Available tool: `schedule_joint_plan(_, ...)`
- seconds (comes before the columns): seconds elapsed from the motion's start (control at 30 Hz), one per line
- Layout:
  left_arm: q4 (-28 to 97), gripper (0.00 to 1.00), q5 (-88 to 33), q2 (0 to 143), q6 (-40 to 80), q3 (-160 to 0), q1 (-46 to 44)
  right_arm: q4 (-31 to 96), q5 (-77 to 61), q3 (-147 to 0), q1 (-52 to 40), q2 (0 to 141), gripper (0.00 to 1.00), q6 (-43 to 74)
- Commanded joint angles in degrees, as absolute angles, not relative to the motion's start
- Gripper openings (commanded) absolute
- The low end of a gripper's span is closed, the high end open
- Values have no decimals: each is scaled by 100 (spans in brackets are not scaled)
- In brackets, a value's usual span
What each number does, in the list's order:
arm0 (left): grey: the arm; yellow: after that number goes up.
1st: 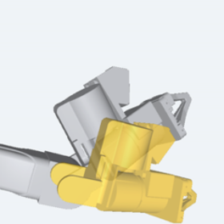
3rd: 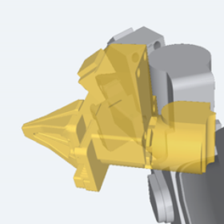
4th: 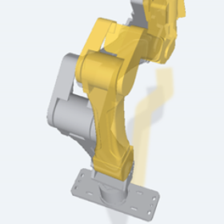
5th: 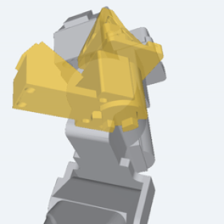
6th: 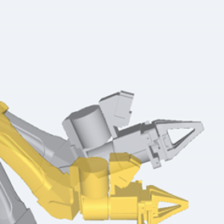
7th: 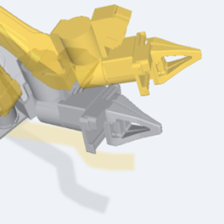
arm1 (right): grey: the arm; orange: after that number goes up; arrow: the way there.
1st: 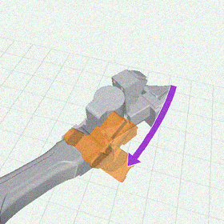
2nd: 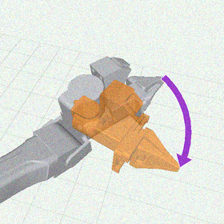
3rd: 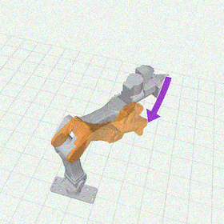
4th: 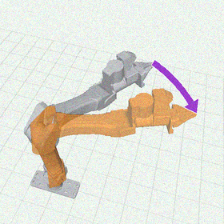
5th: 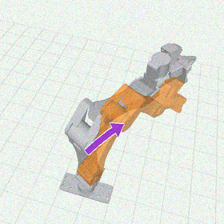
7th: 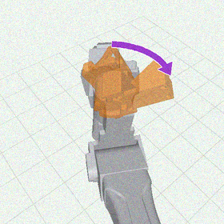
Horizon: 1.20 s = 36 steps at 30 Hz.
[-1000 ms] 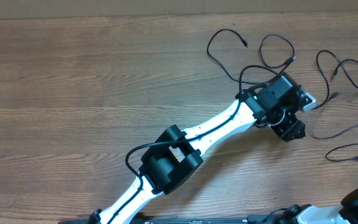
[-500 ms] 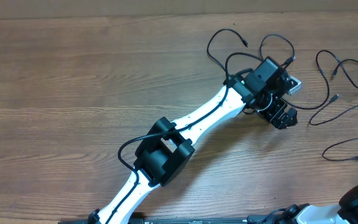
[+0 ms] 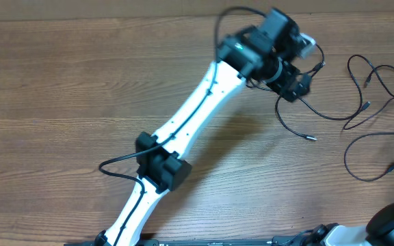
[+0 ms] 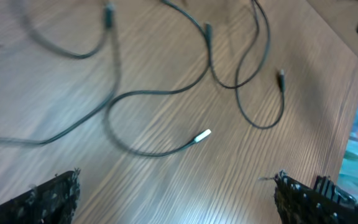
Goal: Untangle cables
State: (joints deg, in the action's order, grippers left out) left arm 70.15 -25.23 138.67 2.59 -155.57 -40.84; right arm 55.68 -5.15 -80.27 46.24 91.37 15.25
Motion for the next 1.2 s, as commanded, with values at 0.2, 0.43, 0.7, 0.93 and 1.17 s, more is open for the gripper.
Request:
schedule_joint_plan(0.2,8814,100,-1741,13852,23,-17701,-3712,5863,-158,-8009,3959,8910,100,2016)
schedule_joint_plan(0.43,9550,100,-1592,13522,-3,-18002,-3715,4716,-565,-7465,3697,9229,100,2672)
schedule_joint_plan(0.7,9677,100,-1634,13362,14,-18002,-3719,4506,-532,-7271,3662,10206,100,2980)
schedule_joint_plan(0.93,9679,100,-1629,13323,16,-18002,-3719,4751,-543,-7474,3573,10206,4,2696)
schedule_joint_plan(1.17,9679,100,-1586,13305,-12,-18002,-3715,5828,773,-8768,3671,9277,4,2694)
